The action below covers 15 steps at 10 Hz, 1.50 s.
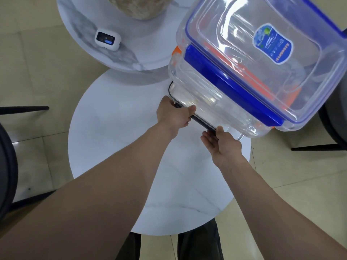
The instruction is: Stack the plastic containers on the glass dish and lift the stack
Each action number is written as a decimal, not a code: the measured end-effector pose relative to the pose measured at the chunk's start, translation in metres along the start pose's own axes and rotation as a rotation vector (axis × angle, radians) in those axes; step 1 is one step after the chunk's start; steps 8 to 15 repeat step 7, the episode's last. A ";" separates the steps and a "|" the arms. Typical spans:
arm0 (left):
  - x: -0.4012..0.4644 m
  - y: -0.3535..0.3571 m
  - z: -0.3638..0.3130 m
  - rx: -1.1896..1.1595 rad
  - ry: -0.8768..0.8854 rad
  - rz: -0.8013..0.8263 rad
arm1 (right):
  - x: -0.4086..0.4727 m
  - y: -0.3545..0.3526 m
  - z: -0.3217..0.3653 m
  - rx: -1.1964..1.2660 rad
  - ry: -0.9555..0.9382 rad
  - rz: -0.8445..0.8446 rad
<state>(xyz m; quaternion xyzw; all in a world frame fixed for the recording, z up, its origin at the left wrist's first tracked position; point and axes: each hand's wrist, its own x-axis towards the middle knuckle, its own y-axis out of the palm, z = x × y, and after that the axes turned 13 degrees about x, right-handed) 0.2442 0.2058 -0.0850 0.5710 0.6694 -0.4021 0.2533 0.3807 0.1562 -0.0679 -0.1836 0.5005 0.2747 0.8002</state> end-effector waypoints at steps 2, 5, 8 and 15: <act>-0.002 0.009 0.005 0.036 -0.057 -0.056 | 0.003 -0.002 -0.001 -0.034 -0.008 -0.037; -0.004 0.007 0.002 0.102 -0.035 -0.104 | 0.003 -0.006 -0.001 -0.062 -0.009 -0.043; -0.019 0.003 0.019 0.050 -0.095 -0.077 | -0.007 -0.016 -0.008 -0.104 0.002 -0.020; -0.019 0.003 0.019 0.050 -0.095 -0.077 | -0.007 -0.016 -0.008 -0.104 0.002 -0.020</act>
